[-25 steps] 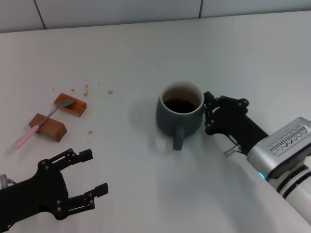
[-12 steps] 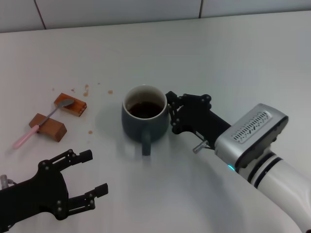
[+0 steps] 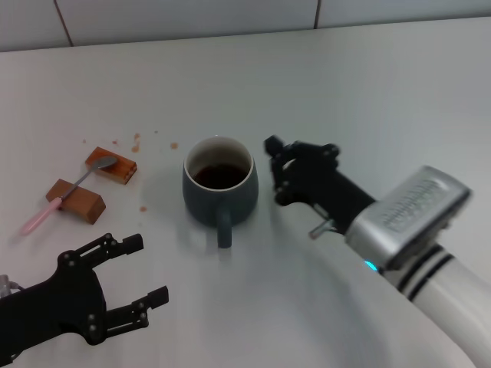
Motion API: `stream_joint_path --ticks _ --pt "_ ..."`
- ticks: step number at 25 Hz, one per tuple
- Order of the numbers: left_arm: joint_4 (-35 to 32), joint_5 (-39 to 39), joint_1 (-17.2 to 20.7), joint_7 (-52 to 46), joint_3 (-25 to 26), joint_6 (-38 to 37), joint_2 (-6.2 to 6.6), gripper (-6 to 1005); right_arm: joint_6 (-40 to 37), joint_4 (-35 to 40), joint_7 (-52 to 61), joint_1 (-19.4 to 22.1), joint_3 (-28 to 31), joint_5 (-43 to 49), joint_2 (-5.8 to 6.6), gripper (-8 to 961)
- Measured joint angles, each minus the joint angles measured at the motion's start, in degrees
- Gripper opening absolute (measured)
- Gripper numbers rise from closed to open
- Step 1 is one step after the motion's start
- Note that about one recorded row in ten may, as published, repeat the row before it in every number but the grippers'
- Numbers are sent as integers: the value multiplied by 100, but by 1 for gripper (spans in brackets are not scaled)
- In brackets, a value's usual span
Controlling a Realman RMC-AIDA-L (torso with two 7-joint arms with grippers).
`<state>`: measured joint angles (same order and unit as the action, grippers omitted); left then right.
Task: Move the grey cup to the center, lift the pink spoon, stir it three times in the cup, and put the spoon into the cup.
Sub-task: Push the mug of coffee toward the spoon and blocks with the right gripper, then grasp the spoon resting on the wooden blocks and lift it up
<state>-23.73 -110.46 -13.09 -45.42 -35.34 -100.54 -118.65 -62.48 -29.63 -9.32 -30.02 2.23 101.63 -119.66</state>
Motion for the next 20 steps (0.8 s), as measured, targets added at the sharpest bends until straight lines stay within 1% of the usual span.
stream_joint_path --ticks 1,2,3,4,5,6,9,10,11,13,14,15,16,19,20 --pt "0 5 8 3 7 0 2 811 -265 10 0 120 -2 -1 12 69" --pt "0 5 8 3 7 0 2 810 -265 10 0 120 -2 -1 12 70" --pt "0 8 13 4 9 0 4 810 -799 39 2 360 -39 78 40 71" --pt "0 11 20 5 20 0 5 810 -799 39 2 360 -39 78 40 73" --pt "0 14 39 7 71 0 8 809 -1350 118 47 588 -81 376 62 74" --pt "0 14 39 7 71 0 8 809 -1350 118 47 588 -81 376 62 75" --pt "32 48 56 78 193 -4 8 808 -2033 499 377 879 -88 1129 69 78" --pt "130 103 65 199 263 -11 10 808 -2446 745 698 1033 -88 1537 59 79" --pt "130 103 65 199 263 -11 10 807 -2446 745 698 1033 -88 1537 59 81" --pt "212 147 77 295 342 -12 19 807 -2798 923 1179 1171 -88 1834 69 83" --pt "240 162 87 316 427 -8 23 806 -2933 1029 1465 1212 -88 1987 82 84" --pt "256 164 98 319 518 -6 23 806 -3076 1360 2165 1199 -110 2445 103 85" --pt "256 164 98 319 518 -6 23 805 -3076 1360 2165 1199 -110 2445 103 86" --pt "271 169 109 321 654 -3 24 804 -3119 2036 3273 1068 -133 3065 101 90" --pt "275 172 116 321 727 -3 23 804 -3114 2462 3814 993 -135 3366 83 91"
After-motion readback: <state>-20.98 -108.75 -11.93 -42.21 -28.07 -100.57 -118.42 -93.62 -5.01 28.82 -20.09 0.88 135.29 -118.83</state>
